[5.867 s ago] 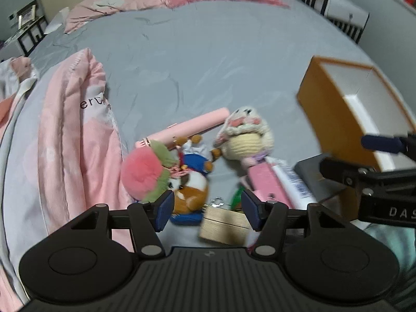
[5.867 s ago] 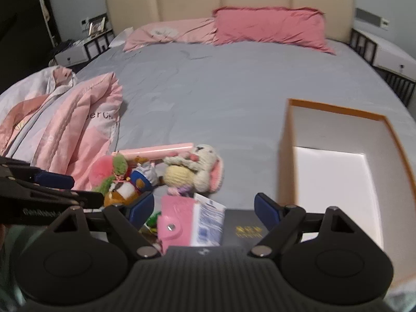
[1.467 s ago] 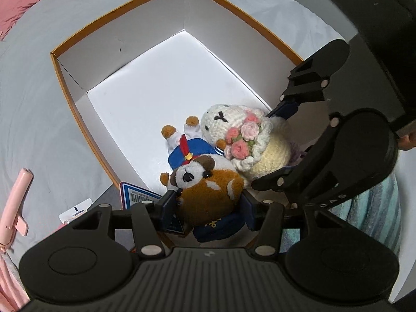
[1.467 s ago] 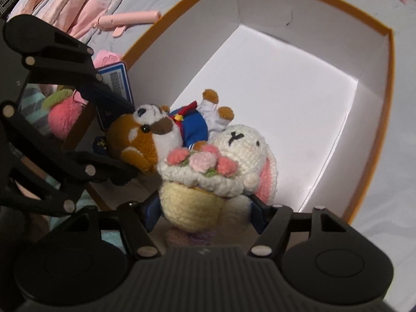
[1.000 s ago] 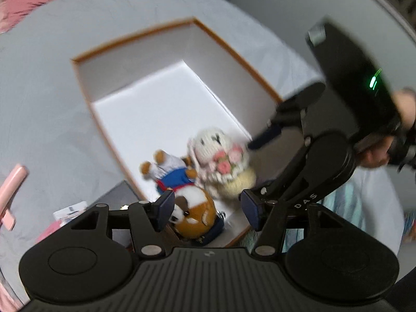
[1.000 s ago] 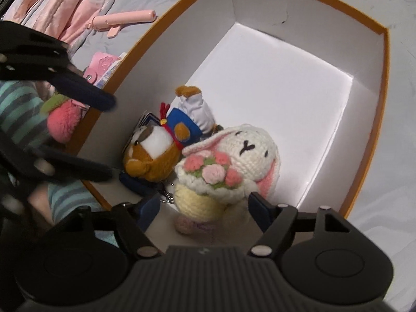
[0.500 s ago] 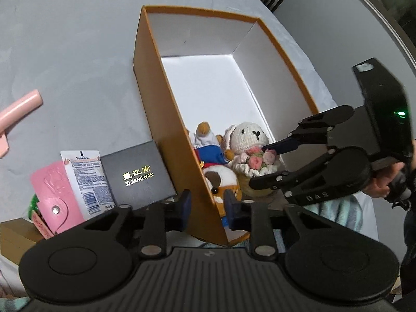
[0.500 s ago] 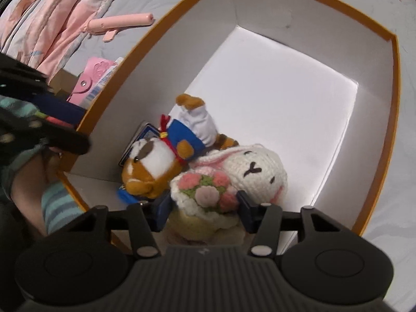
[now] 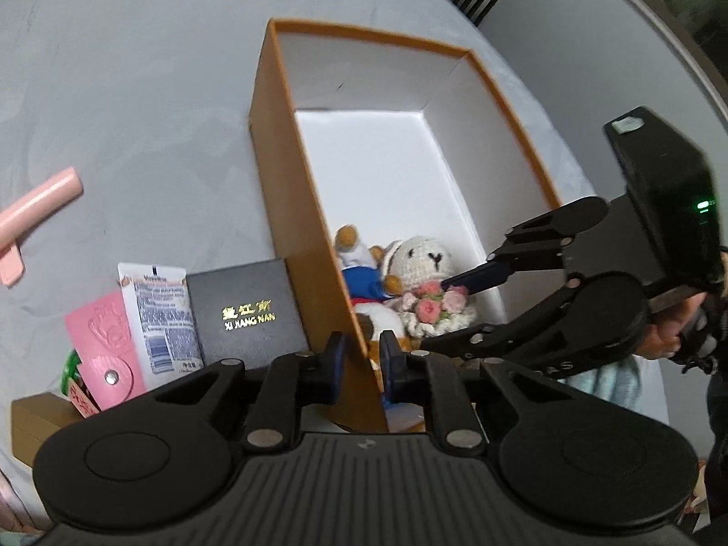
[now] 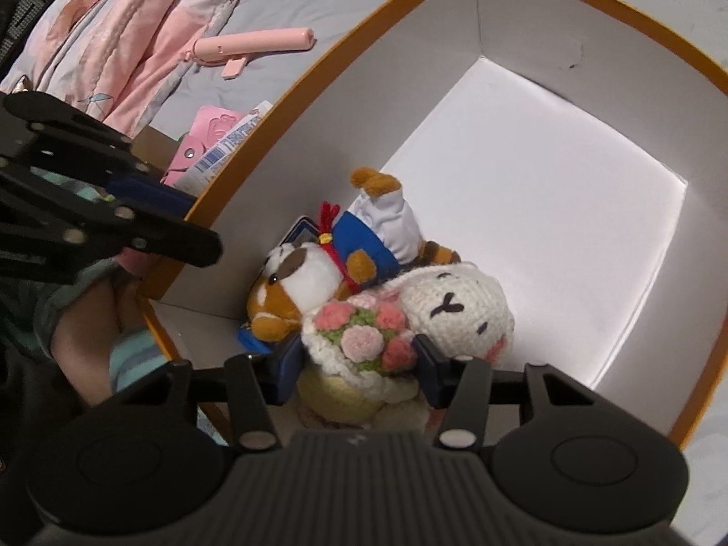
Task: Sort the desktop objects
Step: 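Withdraw both tools from the box back toward the remaining items, then grasp the gold box with the left tool while the right grasps the pink wallet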
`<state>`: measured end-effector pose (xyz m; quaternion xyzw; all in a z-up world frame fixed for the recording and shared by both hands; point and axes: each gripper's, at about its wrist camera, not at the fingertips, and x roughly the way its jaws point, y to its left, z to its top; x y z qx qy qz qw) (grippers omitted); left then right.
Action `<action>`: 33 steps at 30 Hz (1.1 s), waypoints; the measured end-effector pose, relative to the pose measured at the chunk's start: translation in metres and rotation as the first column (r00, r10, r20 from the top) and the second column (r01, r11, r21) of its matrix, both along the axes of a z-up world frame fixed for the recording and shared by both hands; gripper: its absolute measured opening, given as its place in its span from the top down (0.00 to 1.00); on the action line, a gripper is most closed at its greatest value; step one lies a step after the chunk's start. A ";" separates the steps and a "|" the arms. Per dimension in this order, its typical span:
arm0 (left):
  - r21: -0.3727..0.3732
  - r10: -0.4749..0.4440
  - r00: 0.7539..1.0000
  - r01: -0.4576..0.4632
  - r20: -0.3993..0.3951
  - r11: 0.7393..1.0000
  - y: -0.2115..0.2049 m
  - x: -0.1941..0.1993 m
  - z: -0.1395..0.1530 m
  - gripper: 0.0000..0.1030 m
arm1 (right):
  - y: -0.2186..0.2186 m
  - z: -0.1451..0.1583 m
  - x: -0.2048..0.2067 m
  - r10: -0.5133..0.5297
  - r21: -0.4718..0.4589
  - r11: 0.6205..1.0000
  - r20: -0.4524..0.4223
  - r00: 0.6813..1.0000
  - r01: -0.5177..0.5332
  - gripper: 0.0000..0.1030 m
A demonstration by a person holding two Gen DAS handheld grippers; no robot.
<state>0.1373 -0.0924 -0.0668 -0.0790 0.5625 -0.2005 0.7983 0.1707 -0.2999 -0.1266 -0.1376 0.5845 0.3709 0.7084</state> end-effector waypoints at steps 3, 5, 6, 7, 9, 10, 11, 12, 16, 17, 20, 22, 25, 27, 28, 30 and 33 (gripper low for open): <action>-0.003 0.006 0.999 -0.006 0.049 1.000 0.014 -0.009 0.020 0.83 | -0.004 0.010 -0.009 -0.022 -0.025 0.999 0.060 0.998 0.024 0.41; 0.002 0.031 0.996 -0.032 0.079 1.000 0.031 -0.017 0.036 0.83 | -0.006 0.021 -0.017 -0.044 -0.025 0.999 0.117 0.992 0.047 0.34; 0.007 0.047 0.995 -0.047 0.091 0.999 0.040 -0.021 0.042 0.83 | -0.007 0.028 -0.021 -0.059 -0.025 0.998 0.151 0.987 0.063 0.34; 0.017 0.066 0.993 -0.068 0.103 0.998 0.051 -0.024 0.048 0.82 | -0.006 0.037 -0.026 -0.072 -0.018 0.997 0.188 0.979 0.076 0.34; 0.050 0.111 0.987 -0.117 0.117 0.992 0.072 -0.031 0.055 0.82 | -0.004 0.053 -0.035 -0.101 0.024 0.995 0.233 0.967 0.098 0.34; 0.065 0.130 0.985 -0.138 0.117 0.988 0.082 -0.035 0.056 0.81 | -0.003 0.062 -0.041 -0.113 0.055 0.993 0.249 0.962 0.102 0.34; 0.078 0.147 0.983 -0.157 0.114 0.985 0.091 -0.038 0.057 0.79 | 0.001 0.070 -0.048 -0.119 0.089 0.991 0.265 0.957 0.098 0.35; 0.091 0.167 0.980 -0.177 0.110 0.980 0.100 -0.040 0.056 0.78 | 0.007 0.077 -0.053 -0.122 0.116 0.989 0.278 0.953 0.093 0.37; 0.146 0.262 0.962 -0.271 0.081 0.951 0.131 -0.051 0.046 0.74 | 0.044 0.088 -0.074 -0.121 0.179 0.981 0.303 0.945 0.069 0.44; 0.157 0.280 0.957 -0.289 0.077 0.944 0.137 -0.054 0.042 0.71 | 0.056 0.087 -0.078 -0.115 0.181 0.982 0.309 0.944 0.061 0.45; 0.191 0.340 0.939 -0.342 0.047 0.920 0.152 -0.059 0.025 0.63 | 0.090 0.076 -0.089 -0.104 0.190 0.981 0.304 0.947 0.047 0.48; 0.185 0.405 0.914 -0.400 0.014 0.898 0.167 -0.061 0.013 0.51 | 0.110 0.066 -0.092 -0.101 0.187 0.981 0.291 0.951 0.047 0.48; 0.173 0.493 0.870 -0.481 -0.032 0.860 0.186 -0.061 -0.002 0.46 | 0.144 0.044 -0.092 -0.089 0.143 0.989 0.302 0.949 0.047 0.48; 0.172 0.524 0.850 -0.509 -0.053 0.843 0.194 -0.060 -0.009 0.46 | 0.163 0.030 -0.089 -0.082 0.113 0.992 0.296 0.952 0.050 0.48; 0.164 0.540 0.839 -0.524 -0.068 0.836 0.198 -0.060 -0.013 0.46 | 0.170 0.023 -0.087 -0.081 0.101 0.993 0.292 0.953 0.054 0.49; 0.137 0.571 0.814 -0.557 -0.103 0.819 0.205 -0.060 -0.019 0.46 | 0.184 0.012 -0.082 -0.071 0.070 0.996 0.299 0.951 0.053 0.49; 0.100 0.613 0.775 -0.605 -0.153 0.790 0.213 -0.059 -0.029 0.46 | 0.199 0.002 -0.074 -0.051 0.017 0.999 0.325 0.944 0.049 0.53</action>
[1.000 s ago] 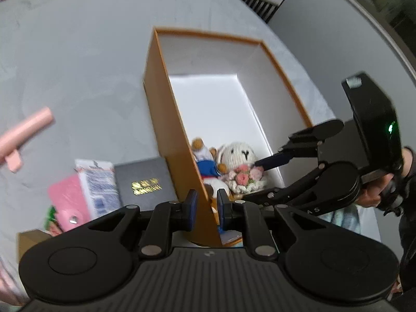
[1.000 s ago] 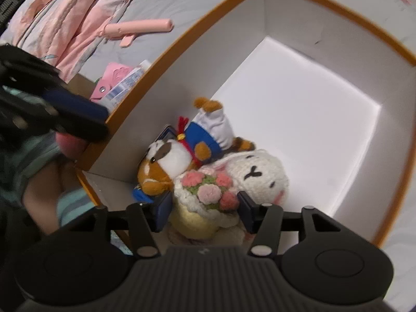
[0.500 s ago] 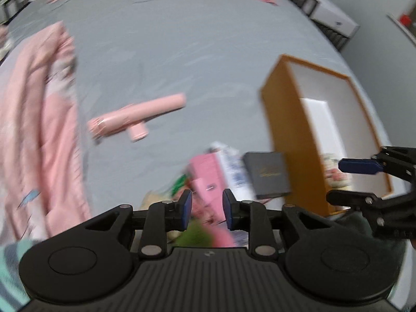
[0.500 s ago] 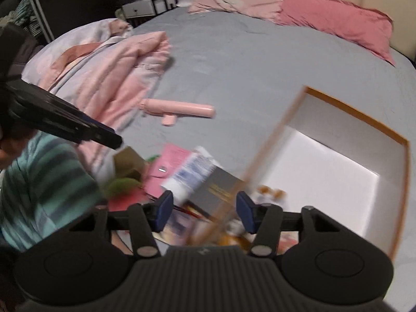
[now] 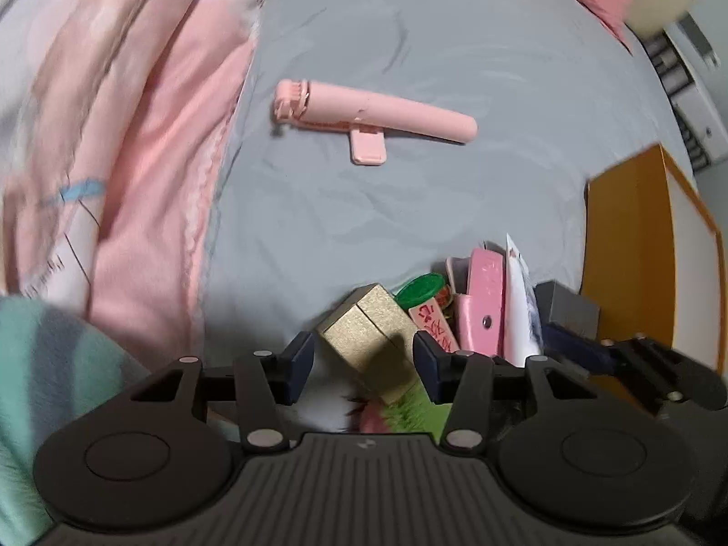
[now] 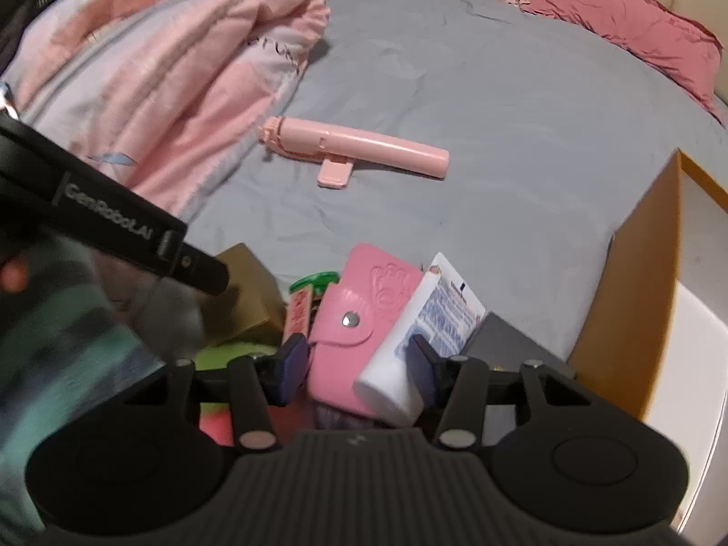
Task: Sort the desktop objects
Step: 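Grasp the gold box with the left tool while the right grasps the pink wallet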
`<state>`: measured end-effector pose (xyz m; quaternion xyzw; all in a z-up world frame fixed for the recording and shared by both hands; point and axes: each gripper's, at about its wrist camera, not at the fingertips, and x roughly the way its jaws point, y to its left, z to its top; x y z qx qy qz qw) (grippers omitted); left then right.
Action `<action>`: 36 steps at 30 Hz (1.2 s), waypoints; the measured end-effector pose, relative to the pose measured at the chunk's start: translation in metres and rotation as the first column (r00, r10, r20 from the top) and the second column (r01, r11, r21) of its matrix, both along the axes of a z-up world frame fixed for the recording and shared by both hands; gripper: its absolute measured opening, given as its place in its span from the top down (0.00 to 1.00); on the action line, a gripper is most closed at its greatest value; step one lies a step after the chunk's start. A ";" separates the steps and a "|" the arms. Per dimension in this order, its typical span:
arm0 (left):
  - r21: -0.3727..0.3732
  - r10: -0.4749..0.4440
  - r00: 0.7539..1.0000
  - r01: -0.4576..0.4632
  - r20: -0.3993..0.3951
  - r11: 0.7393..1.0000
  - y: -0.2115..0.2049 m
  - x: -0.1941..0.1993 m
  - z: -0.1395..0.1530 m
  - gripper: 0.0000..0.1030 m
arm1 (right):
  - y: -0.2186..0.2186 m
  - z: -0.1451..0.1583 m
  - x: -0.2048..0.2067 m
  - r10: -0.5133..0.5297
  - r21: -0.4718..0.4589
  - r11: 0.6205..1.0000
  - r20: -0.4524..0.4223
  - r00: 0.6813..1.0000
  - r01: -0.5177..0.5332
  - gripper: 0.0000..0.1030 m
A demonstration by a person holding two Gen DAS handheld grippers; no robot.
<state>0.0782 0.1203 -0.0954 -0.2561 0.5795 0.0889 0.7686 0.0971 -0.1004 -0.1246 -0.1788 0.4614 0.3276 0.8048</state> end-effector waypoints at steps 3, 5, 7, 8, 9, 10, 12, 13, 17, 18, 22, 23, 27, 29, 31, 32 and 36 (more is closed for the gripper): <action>-0.056 0.044 0.999 -0.045 -0.009 0.997 0.004 0.000 -0.007 0.46 | 0.008 -0.007 0.006 0.013 -0.036 0.999 0.023 1.000 -0.012 0.54; -0.082 0.069 0.997 -0.071 -0.024 0.994 0.005 0.003 -0.013 0.44 | 0.011 -0.009 0.007 0.031 -0.040 0.999 0.035 0.999 -0.030 0.53; -0.092 0.096 0.995 -0.099 -0.034 0.991 0.004 0.006 -0.017 0.41 | 0.014 -0.011 0.008 0.044 -0.046 0.998 0.041 0.998 -0.042 0.50; -0.099 0.110 0.993 -0.113 -0.037 0.989 0.005 0.008 -0.019 0.40 | 0.016 -0.011 0.008 0.049 -0.054 0.997 0.045 0.998 -0.046 0.48; -0.102 0.119 0.992 -0.122 -0.041 0.987 0.005 0.010 -0.020 0.39 | 0.018 -0.012 0.008 0.054 -0.057 0.997 0.044 0.998 -0.051 0.46; -0.101 0.122 0.991 -0.126 -0.046 0.987 0.004 0.012 -0.022 0.39 | 0.019 -0.013 0.008 0.059 -0.062 0.997 0.047 0.997 -0.056 0.46; -0.100 0.126 0.990 -0.132 -0.058 0.986 0.005 0.017 -0.026 0.39 | 0.023 -0.015 0.006 0.081 -0.082 0.994 0.063 0.995 -0.076 0.45; -0.098 0.127 0.990 -0.133 -0.066 0.986 0.005 0.019 -0.029 0.39 | 0.026 -0.016 0.004 0.091 -0.094 0.992 0.072 0.993 -0.084 0.44; -0.092 0.102 0.991 -0.109 -0.081 0.990 0.003 0.024 -0.038 0.39 | 0.041 -0.024 -0.004 0.150 -0.174 0.976 0.123 0.981 -0.128 0.39; -0.085 0.088 0.993 -0.094 -0.074 0.992 0.002 0.024 -0.038 0.39 | 0.043 -0.027 -0.006 0.171 -0.192 0.971 0.134 0.976 -0.143 0.35; -0.055 0.035 0.999 -0.037 -0.038 0.998 0.004 0.021 -0.029 0.40 | 0.043 -0.024 -0.006 0.188 -0.180 0.970 0.123 0.975 -0.164 0.56; -0.041 0.025 0.999 -0.027 -0.027 0.999 0.004 0.020 -0.026 0.40 | 0.039 -0.020 -0.002 0.169 -0.152 0.976 0.086 0.982 -0.155 0.60; -0.004 -0.030 1.000 0.030 0.003 1.000 0.006 0.018 -0.017 0.40 | 0.022 -0.005 0.012 0.103 -0.071 0.992 0.014 0.995 -0.102 0.71; -0.013 -0.053 0.999 0.053 0.011 0.998 0.006 0.017 -0.017 0.40 | 0.014 0.004 0.016 0.066 -0.051 0.997 0.000 0.998 -0.066 0.73; -0.035 -0.067 0.997 0.068 0.025 0.997 0.004 0.016 -0.017 0.40 | 0.009 0.011 0.020 0.033 -0.057 0.998 0.008 0.999 -0.033 0.78; -0.043 -0.074 0.997 0.075 0.033 0.996 0.003 0.016 -0.017 0.40 | 0.007 0.014 0.022 0.018 -0.060 0.998 0.012 1.000 -0.017 0.79; 0.011 -0.114 0.993 0.114 0.024 0.993 -0.005 0.017 -0.019 0.40 | -0.002 0.018 0.028 -0.033 -0.080 0.996 0.006 0.999 0.033 0.78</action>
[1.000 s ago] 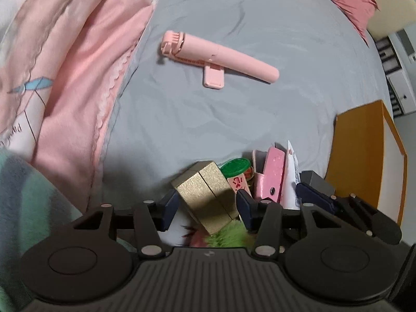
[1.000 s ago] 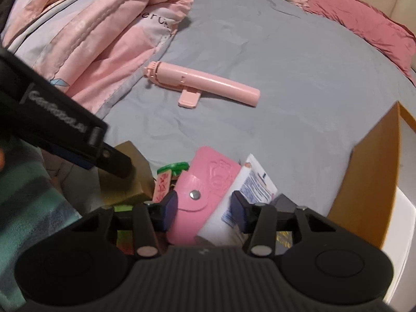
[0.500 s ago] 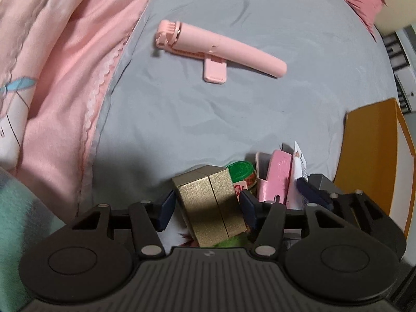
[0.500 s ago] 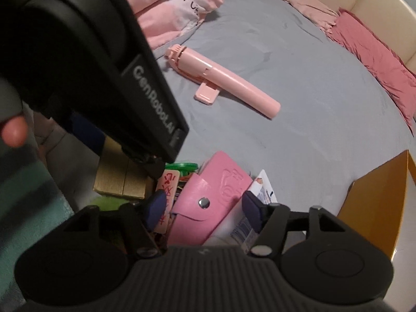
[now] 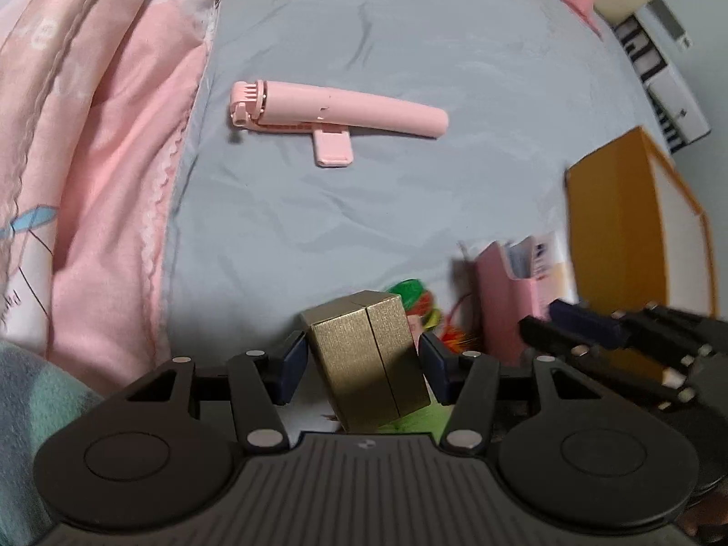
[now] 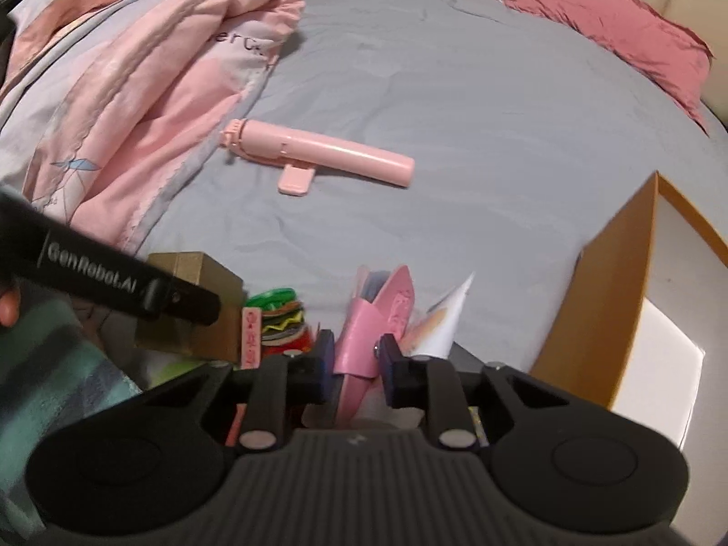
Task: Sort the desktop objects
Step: 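Grasp the gold box with the left tool while the right grasps the pink wallet, then lift and carry the gold box and pink wallet over the orange box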
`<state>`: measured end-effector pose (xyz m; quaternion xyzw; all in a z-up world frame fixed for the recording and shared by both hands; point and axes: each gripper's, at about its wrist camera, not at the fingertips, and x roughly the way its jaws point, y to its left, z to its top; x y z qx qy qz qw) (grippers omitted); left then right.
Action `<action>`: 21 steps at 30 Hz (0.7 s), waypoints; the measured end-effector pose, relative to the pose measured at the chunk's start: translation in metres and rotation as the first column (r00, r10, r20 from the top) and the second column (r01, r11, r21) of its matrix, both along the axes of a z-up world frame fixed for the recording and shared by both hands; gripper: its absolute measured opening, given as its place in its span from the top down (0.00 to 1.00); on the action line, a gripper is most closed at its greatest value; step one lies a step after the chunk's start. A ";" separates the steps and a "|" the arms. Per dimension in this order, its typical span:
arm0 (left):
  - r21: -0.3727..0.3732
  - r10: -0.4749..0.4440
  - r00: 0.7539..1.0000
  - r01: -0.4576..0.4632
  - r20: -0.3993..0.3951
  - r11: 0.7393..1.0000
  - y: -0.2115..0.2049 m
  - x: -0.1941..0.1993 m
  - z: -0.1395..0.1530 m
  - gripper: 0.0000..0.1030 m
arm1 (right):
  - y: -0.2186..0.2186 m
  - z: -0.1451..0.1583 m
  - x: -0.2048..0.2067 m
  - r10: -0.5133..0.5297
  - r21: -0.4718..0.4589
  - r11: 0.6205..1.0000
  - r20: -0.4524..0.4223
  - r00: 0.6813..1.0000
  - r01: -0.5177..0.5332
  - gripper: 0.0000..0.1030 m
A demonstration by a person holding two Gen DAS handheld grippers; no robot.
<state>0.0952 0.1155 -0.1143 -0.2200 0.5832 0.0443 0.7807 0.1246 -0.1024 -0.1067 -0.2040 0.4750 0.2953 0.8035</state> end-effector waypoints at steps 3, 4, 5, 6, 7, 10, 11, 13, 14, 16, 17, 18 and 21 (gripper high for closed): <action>0.028 -0.035 0.999 0.036 -0.030 0.999 -0.006 0.001 -0.006 0.40 | 0.007 -0.004 0.006 -0.006 -0.025 1.000 -0.018 1.000 0.006 0.71; 0.030 -0.050 0.998 0.051 -0.043 0.998 -0.008 0.000 -0.008 0.40 | 0.011 -0.005 0.006 0.003 -0.038 0.999 -0.017 1.000 -0.003 0.68; 0.038 -0.065 0.997 0.067 -0.048 0.997 -0.010 0.000 -0.008 0.42 | 0.016 -0.007 0.005 0.013 -0.058 0.998 -0.019 1.000 -0.014 0.67; 0.050 -0.077 0.996 0.080 -0.052 0.996 -0.012 0.000 -0.009 0.42 | 0.022 -0.010 0.004 0.026 -0.075 0.997 -0.022 0.999 -0.028 0.66; 0.063 -0.082 0.995 0.085 -0.052 0.994 -0.013 -0.001 -0.008 0.45 | 0.026 -0.012 0.003 0.035 -0.088 0.995 -0.026 0.999 -0.037 0.67; 0.053 -0.036 0.998 0.038 -0.042 0.998 -0.003 -0.004 -0.009 0.46 | 0.040 -0.020 0.001 0.056 -0.129 0.990 -0.025 0.998 -0.059 0.67; 0.031 -0.023 0.999 0.025 -0.036 0.999 0.001 -0.005 -0.009 0.46 | 0.042 -0.023 0.002 0.052 -0.131 0.990 -0.031 0.998 -0.056 0.67; -0.022 -0.025 0.999 0.024 -0.021 0.999 0.004 -0.006 -0.009 0.47 | 0.042 -0.024 0.001 0.046 -0.115 0.992 -0.048 0.998 -0.051 0.72; -0.023 -0.028 0.999 0.027 -0.015 0.999 0.003 -0.007 -0.009 0.47 | 0.040 -0.021 0.001 0.039 -0.111 0.993 -0.041 0.998 -0.044 0.72; -0.013 -0.034 0.999 0.034 0.007 0.999 0.000 -0.008 -0.006 0.47 | 0.032 -0.012 0.001 0.019 -0.091 0.996 -0.027 0.999 -0.022 0.79; -0.017 -0.043 0.999 0.043 0.024 0.999 -0.001 -0.008 -0.004 0.47 | 0.026 -0.006 0.001 0.004 -0.085 0.996 -0.018 1.000 -0.005 0.81; -0.019 -0.046 0.998 0.047 0.037 0.999 -0.002 -0.007 -0.002 0.47 | 0.021 -0.001 0.001 -0.007 -0.083 0.996 -0.009 1.000 0.006 0.83; -0.012 -0.061 0.995 0.062 0.085 0.998 -0.007 -0.001 0.005 0.47 | 0.007 0.006 0.007 -0.044 -0.094 0.995 -0.006 0.999 0.043 0.83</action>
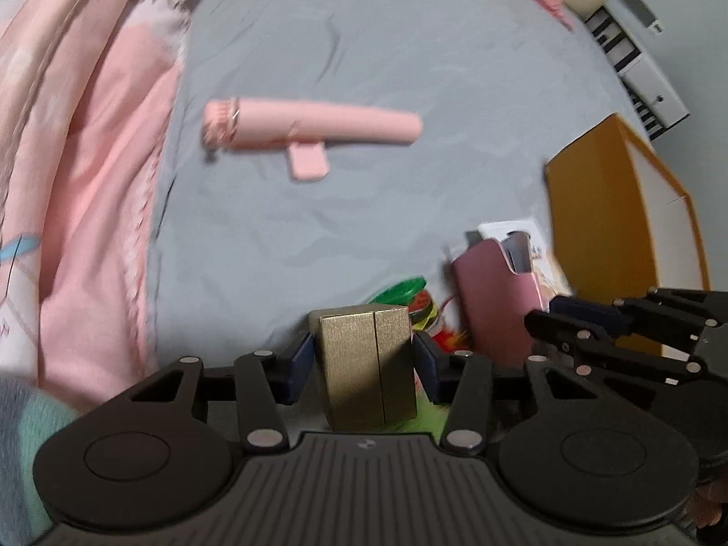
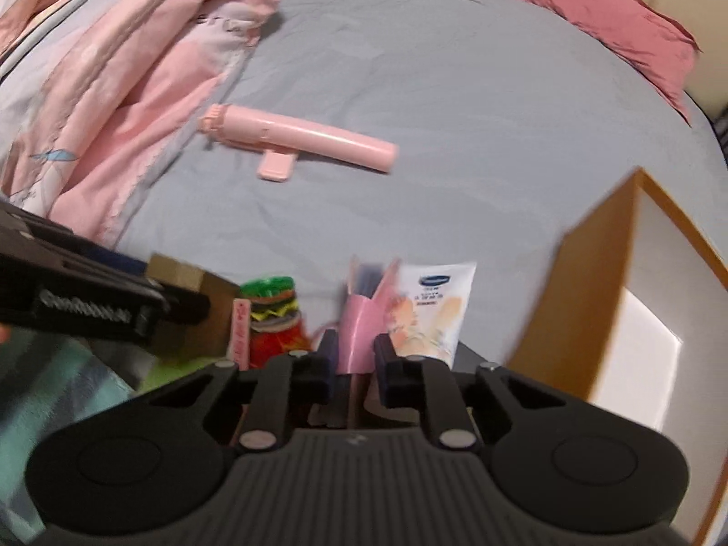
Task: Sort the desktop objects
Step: 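Lift and carry the gold box and pink wallet over the orange box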
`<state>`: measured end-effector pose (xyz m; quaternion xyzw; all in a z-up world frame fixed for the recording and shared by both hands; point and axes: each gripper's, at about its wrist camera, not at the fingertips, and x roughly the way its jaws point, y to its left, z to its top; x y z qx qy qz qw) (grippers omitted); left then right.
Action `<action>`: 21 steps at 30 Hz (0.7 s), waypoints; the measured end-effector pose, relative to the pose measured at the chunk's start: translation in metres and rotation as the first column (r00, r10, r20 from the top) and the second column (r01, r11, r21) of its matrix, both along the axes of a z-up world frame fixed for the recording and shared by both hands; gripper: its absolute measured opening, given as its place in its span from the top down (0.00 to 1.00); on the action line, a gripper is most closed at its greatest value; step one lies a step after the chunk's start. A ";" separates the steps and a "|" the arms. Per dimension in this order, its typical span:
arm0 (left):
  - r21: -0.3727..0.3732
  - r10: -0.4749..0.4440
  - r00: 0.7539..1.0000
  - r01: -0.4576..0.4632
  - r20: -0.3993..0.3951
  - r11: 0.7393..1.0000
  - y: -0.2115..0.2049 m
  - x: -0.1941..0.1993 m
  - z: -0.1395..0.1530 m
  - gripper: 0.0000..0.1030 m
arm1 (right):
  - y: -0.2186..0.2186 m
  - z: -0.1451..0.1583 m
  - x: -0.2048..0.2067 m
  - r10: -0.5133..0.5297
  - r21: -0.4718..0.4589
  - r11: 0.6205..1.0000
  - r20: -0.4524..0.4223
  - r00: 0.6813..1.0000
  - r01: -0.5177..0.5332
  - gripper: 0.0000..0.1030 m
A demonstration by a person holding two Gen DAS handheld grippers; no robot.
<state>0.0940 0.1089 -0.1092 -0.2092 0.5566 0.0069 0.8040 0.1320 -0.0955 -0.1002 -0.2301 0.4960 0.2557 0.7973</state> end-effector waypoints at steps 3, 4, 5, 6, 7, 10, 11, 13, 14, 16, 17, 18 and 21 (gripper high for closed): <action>0.004 -0.013 1.000 0.013 0.006 1.000 -0.005 0.007 0.002 0.47 | -0.005 -0.006 0.011 -0.029 -0.051 0.998 0.003 1.000 0.029 0.82; 0.007 -0.018 1.000 0.018 0.007 1.000 -0.006 0.008 0.002 0.47 | -0.006 -0.007 0.014 -0.033 -0.044 0.998 -0.010 0.999 0.033 0.81; 0.006 -0.018 1.000 0.018 0.005 1.000 -0.006 0.008 0.002 0.47 | -0.008 -0.009 0.018 -0.039 -0.027 0.999 -0.024 0.999 0.038 0.81; 0.003 -0.015 1.000 0.015 -0.001 1.000 -0.006 0.008 0.000 0.47 | -0.011 -0.008 0.020 -0.044 -0.011 0.999 -0.034 0.998 0.044 0.80; -0.003 -0.008 1.000 0.008 -0.008 1.000 -0.004 0.007 -0.001 0.47 | -0.013 -0.009 0.024 -0.058 0.003 0.998 -0.050 0.997 0.058 0.77; -0.018 0.010 1.000 -0.011 -0.025 1.000 0.001 0.002 -0.003 0.47 | -0.022 -0.012 0.036 -0.114 0.063 0.991 -0.103 0.988 0.121 0.72; -0.021 0.015 0.999 -0.016 -0.030 1.000 0.002 0.001 -0.004 0.47 | -0.026 -0.013 0.040 -0.132 0.085 0.986 -0.120 0.984 0.143 0.71; -0.021 0.026 0.999 -0.027 -0.044 0.999 0.004 0.001 -0.006 0.47 | -0.029 -0.018 0.046 -0.155 0.096 0.981 -0.138 0.978 0.169 0.67; -0.017 0.032 0.998 -0.033 -0.052 0.999 0.005 0.002 -0.008 0.47 | -0.030 -0.021 0.048 -0.162 0.102 0.979 -0.150 0.975 0.179 0.65; -0.014 0.036 0.997 -0.037 -0.069 0.999 0.005 0.004 -0.011 0.47 | -0.031 -0.028 0.053 -0.178 0.116 0.973 -0.186 0.966 0.201 0.65; -0.012 0.034 0.997 -0.035 -0.076 0.999 0.005 0.005 -0.012 0.46 | -0.032 -0.030 0.054 -0.184 0.126 0.969 -0.200 0.962 0.212 0.65; -0.011 0.029 0.996 -0.030 -0.084 0.999 0.005 0.005 -0.013 0.46 | -0.032 -0.030 0.054 -0.186 0.133 0.967 -0.202 0.962 0.215 0.68; -0.006 0.008 0.993 -0.008 -0.118 1.000 0.001 0.004 -0.016 0.46 | -0.029 -0.026 0.050 -0.176 0.149 0.967 -0.197 0.964 0.207 0.71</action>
